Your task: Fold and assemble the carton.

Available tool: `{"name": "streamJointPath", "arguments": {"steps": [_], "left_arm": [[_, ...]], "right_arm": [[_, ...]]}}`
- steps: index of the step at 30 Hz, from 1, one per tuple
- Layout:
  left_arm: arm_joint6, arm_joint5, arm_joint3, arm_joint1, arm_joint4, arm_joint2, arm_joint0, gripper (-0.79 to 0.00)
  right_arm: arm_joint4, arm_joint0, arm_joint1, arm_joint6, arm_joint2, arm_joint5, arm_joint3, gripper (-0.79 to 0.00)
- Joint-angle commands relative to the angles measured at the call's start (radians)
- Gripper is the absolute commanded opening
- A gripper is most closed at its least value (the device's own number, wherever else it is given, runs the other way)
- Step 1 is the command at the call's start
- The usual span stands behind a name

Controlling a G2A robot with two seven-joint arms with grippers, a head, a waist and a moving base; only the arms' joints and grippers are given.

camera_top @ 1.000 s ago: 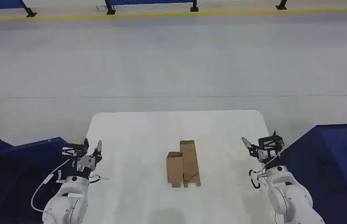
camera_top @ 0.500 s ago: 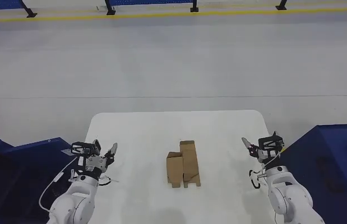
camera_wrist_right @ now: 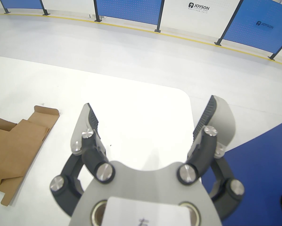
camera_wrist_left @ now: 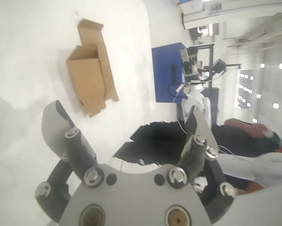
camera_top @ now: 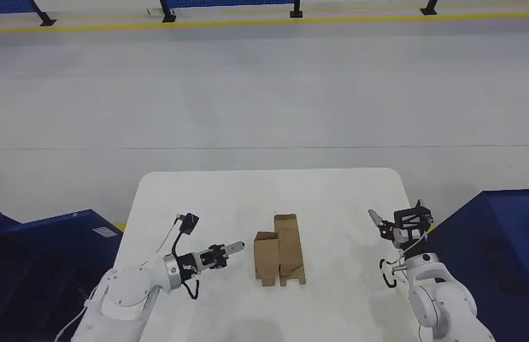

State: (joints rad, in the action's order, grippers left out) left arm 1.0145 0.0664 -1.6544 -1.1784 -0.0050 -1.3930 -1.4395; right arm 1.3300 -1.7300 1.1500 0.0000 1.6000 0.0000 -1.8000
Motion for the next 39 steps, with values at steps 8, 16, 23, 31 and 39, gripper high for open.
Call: {"name": "streamJointPath", "arguments": {"steps": [8, 16, 23, 31, 39], "left_arm": [[0.033, 0.057, 0.15, -0.01, 0.033, 0.109, 0.107, 0.0], [-0.06, 0.078, 0.177, -0.013, 0.083, 0.126, 0.118, 0.0], [-0.088, 0.154, 0.354, -0.037, 0.113, 0.257, 0.228, -0.022], [-0.089, 0.215, 0.51, -0.063, 0.097, 0.351, 0.325, -0.339], [-0.115, 0.253, 0.606, -0.08, 0.096, 0.406, 0.374, -0.403]], "right_arm": [[0.0, 0.0, 0.0, 0.0, 0.0, 0.0, 0.0, 0.0], [0.0, 0.0, 0.0, 0.0, 0.0, 0.0, 0.0, 0.0], [0.0, 0.0, 0.0, 0.0, 0.0, 0.0, 0.0, 0.0], [0.0, 0.0, 0.0, 0.0, 0.0, 0.0, 0.0, 0.0], [0.0, 0.0, 0.0, 0.0, 0.0, 0.0, 0.0, 0.0]]}}
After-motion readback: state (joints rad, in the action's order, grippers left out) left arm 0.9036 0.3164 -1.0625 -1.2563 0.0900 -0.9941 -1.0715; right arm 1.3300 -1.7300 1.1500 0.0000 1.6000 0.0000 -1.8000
